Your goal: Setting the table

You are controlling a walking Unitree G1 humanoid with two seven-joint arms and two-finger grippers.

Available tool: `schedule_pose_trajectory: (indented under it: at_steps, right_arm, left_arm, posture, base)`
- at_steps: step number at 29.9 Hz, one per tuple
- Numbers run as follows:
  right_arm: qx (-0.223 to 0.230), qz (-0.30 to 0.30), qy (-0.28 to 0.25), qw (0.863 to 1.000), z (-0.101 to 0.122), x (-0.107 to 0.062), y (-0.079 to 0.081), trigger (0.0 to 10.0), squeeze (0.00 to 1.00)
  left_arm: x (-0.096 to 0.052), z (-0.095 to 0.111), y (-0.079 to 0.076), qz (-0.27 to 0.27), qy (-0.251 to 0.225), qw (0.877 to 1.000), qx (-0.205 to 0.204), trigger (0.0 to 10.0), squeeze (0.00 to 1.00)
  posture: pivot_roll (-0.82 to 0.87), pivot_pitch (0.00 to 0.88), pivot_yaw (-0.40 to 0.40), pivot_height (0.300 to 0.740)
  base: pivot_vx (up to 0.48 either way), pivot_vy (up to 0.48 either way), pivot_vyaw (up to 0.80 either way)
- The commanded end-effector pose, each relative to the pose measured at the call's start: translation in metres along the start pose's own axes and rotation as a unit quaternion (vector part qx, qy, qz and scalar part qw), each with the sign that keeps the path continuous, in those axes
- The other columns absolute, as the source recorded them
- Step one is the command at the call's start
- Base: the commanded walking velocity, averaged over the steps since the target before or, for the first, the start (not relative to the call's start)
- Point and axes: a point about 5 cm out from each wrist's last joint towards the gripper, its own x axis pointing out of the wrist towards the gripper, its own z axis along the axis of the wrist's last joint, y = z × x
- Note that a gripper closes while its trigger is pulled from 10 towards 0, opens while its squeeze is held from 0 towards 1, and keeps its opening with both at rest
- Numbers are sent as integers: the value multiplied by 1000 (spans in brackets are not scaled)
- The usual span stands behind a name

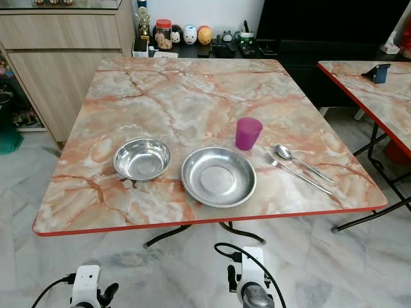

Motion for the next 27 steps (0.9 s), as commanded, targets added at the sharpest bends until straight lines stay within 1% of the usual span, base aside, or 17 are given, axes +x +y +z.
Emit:
schedule_pose_trajectory:
  at_steps: [1, 5, 9, 13, 17, 19, 27]
  right_arm:
    - [3, -5, 3, 1000, -1, 0, -5, 10000, 0]
    - [5, -8, 2, 1000, -1, 0, -6, 10000, 0]
    - [10, -15, 2, 1000, -2, 0, -10, 10000, 0]
    - [5, -14, 4, 1000, -3, 0, -10, 10000, 0]
    - [18, -20, 4, 1000, -5, -1, -11, 10000, 0]
    - [17, -22, 6, 1000, -6, -1, -13, 10000, 0]
    - [29, -32, 6, 999, -7, -1, -15, 10000, 0]
  left_arm:
    - [-1, -3, -1, -2, 1, 1000, 10, 10000, 0]
    - [-1, -3, -2, -3, 1, 1000, 11, 10000, 0]
    - [0, 0, -5, -6, -6, 1000, 14, 10000, 0]
    - [1, 3, -5, -7, -9, 1000, 17, 10000, 0]
    - [3, 8, -5, -8, -15, 1000, 20, 10000, 0]
    - [3, 9, -5, -9, -18, 1000, 20, 10000, 0]
    - [2, 8, -5, -8, -18, 1000, 20, 10000, 0]
  posture:
    - [-26, 0, -79, 740]
    - [-26, 0, -79, 740]
    - [-27, 0, -80, 740]
    - [-25, 0, -79, 740]
    - [-25, 0, -79, 740]
    - [-26, 0, -77, 740]
    - [-25, 0, -79, 740]
  base:
    - [0, 0, 0]
    - [0, -120, 0]
    - [0, -262, 0]
    - [0, -278, 0]
    - [0, -281, 0]
    - [0, -281, 0]
    - [0, -289, 0]
